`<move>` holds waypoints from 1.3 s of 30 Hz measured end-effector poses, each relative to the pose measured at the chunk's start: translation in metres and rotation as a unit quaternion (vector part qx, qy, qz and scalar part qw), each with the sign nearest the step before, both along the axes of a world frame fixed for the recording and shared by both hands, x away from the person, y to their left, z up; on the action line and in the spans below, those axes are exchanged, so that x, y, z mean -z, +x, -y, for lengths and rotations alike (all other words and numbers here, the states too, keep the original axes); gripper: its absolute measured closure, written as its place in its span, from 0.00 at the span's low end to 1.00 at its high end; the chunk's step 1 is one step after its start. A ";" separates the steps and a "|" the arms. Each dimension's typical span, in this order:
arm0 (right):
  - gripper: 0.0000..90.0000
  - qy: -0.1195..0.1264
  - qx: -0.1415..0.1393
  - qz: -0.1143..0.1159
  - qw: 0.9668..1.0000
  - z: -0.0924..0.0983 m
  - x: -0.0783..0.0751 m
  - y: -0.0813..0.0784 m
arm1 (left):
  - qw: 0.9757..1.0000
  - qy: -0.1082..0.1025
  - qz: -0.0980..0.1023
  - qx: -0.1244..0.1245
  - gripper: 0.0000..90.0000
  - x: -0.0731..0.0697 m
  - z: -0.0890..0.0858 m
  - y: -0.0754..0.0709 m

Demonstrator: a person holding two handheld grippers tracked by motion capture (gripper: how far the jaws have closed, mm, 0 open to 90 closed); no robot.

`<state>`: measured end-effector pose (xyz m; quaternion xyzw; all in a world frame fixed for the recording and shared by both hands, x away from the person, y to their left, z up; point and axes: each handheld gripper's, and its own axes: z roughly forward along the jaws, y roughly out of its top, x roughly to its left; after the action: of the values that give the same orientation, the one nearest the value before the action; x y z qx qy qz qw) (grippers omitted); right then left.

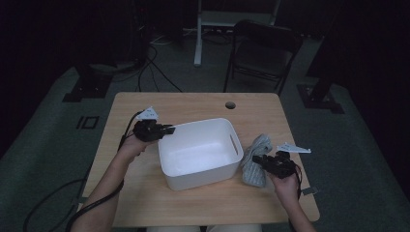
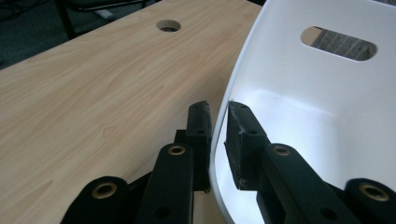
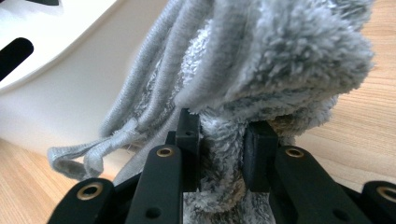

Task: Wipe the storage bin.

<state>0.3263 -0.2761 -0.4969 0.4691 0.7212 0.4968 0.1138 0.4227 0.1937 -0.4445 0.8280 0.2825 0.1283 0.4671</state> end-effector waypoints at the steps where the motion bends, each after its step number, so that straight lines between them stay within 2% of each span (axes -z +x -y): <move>1: 0.80 0.000 0.000 0.000 1.000 0.000 0.000 0.000 | 1.000 -0.003 -0.002 -0.007 0.90 0.000 -0.002 -0.001; 2: 0.80 0.001 0.002 0.000 1.000 0.000 -0.001 0.000 | 1.000 0.000 -0.001 -0.022 0.91 0.000 -0.005 -0.005; 3: 0.80 0.001 0.002 0.000 1.000 0.000 -0.001 0.000 | 1.000 0.000 -0.001 -0.022 0.92 0.000 -0.005 -0.005; 4: 0.80 0.002 0.003 0.001 1.000 0.000 -0.001 -0.001 | 0.999 0.003 0.000 -0.037 0.93 0.000 -0.008 -0.009; 7: 0.80 0.001 0.002 0.003 1.000 0.000 -0.002 -0.001 | 0.999 0.001 -0.002 -0.050 0.96 0.000 -0.012 -0.014; 10: 0.80 0.002 0.002 0.006 1.000 0.000 -0.004 -0.001 | 0.997 -0.007 0.000 -0.074 0.96 0.001 -0.017 -0.025; 11: 0.80 0.002 0.002 0.006 1.000 0.000 -0.004 -0.001 | 0.997 -0.007 0.000 -0.074 0.95 0.001 -0.017 -0.025; 12: 0.80 0.003 0.002 0.008 1.000 0.000 -0.005 -0.001 | 0.996 -0.017 -0.001 -0.089 0.95 0.003 -0.018 -0.030; 15: 0.80 0.004 0.001 0.009 1.000 -0.001 -0.006 -0.001 | 0.995 -0.017 0.008 -0.095 0.95 0.004 -0.018 -0.035; 16: 0.80 0.003 -0.003 0.013 1.000 -0.003 -0.008 -0.001 | 0.994 -0.027 0.008 -0.108 0.95 0.006 -0.017 -0.039; 17: 0.80 0.003 -0.003 0.013 1.000 -0.003 -0.008 -0.001 | 0.994 -0.027 0.008 -0.108 0.95 0.006 -0.017 -0.039; 18: 0.80 0.005 -0.006 0.017 1.000 -0.006 -0.013 0.000 | 0.992 -0.031 0.015 -0.120 0.95 0.007 -0.015 -0.043; 19: 0.80 0.005 -0.006 0.017 1.000 -0.006 -0.013 0.000 | 0.992 -0.031 0.015 -0.120 0.95 0.007 -0.015 -0.043; 20: 0.80 0.006 -0.014 0.026 1.000 -0.009 -0.019 0.000 | 0.991 -0.033 0.017 -0.129 0.95 0.008 -0.014 -0.045; 23: 0.80 0.010 -0.019 0.034 0.999 -0.013 -0.026 0.001 | 0.990 -0.038 0.017 -0.132 0.94 0.009 -0.014 -0.047; 25: 0.80 0.014 -0.021 0.038 0.999 -0.015 -0.030 0.002 | 0.991 -0.033 0.016 -0.130 0.95 0.008 -0.013 -0.047; 27: 0.80 0.027 -0.029 0.053 0.998 -0.023 -0.042 0.007 | 0.991 -0.034 0.018 -0.130 0.95 0.009 -0.013 -0.049; 29: 0.80 0.030 -0.033 0.059 0.997 -0.029 -0.045 0.011 | 0.991 -0.036 0.017 -0.130 0.95 0.009 -0.013 -0.048; 31: 0.80 0.033 -0.037 0.058 0.997 -0.035 -0.046 0.015 | 0.991 -0.037 0.019 -0.128 0.95 0.009 -0.013 -0.048; 37: 0.80 0.021 -0.038 0.051 0.998 -0.052 -0.038 0.028 | 0.992 -0.045 0.017 -0.114 0.94 0.010 -0.016 -0.046; 39: 0.80 0.032 -0.034 0.047 0.998 -0.053 -0.034 0.030 | 0.992 -0.051 0.014 -0.112 0.94 0.011 -0.016 -0.046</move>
<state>0.3567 -0.2231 -0.4631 0.4241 0.7139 0.5450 0.1157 0.3765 0.2101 -0.4551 0.7643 0.3731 0.1767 0.4954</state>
